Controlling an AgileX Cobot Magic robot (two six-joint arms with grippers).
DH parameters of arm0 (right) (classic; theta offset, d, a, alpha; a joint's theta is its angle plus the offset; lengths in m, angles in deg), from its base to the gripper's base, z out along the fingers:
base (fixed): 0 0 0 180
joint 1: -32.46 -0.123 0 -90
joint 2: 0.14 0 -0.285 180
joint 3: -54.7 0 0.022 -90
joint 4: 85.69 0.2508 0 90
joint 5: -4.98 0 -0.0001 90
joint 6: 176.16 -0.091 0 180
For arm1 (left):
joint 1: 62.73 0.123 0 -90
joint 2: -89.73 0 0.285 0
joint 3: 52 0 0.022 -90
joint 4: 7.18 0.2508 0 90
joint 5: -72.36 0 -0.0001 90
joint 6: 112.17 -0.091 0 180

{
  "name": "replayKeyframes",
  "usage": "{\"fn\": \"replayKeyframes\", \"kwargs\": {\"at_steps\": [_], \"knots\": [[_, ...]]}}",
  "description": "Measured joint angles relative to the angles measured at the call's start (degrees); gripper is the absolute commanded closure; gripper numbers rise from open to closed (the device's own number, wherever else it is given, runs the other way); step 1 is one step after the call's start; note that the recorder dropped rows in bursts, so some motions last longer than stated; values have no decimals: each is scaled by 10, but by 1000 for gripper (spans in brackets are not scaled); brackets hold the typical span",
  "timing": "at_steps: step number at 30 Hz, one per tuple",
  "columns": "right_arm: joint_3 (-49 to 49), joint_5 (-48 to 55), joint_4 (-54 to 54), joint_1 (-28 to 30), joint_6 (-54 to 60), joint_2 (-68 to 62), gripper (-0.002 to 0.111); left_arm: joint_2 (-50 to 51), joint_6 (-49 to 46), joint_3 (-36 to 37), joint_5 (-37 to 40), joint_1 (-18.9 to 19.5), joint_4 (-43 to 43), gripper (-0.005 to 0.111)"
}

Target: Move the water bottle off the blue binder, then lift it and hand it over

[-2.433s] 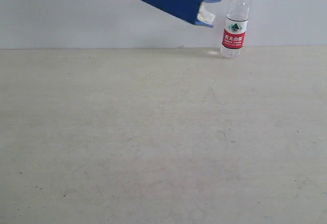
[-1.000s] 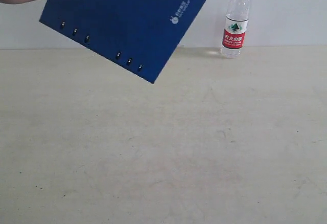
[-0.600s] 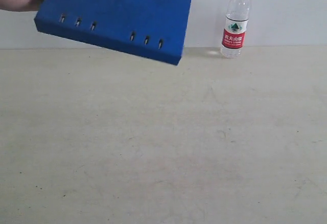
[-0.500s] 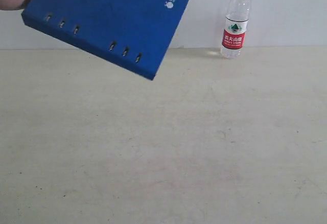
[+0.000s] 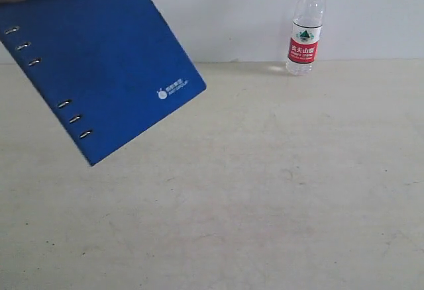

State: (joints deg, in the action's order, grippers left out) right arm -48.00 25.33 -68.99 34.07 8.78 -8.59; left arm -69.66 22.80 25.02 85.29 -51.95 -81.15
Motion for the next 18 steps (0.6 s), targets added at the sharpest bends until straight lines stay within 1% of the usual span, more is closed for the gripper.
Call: {"fn": "replayKeyframes", "kwargs": {"at_steps": [3, 6, 18], "knots": [[0, -5, -86, 0, -66, 0, 108, 0, 0, 0, 0, 0, 0, 102], [0, -6, -134, 0, -72, 0, 108, 0, 0, 0, 0, 0, 0, 102], [0, -6, -152, 0, -70, -5, 108, 0, 0, 0, 0, 0, 0, 102]]}}
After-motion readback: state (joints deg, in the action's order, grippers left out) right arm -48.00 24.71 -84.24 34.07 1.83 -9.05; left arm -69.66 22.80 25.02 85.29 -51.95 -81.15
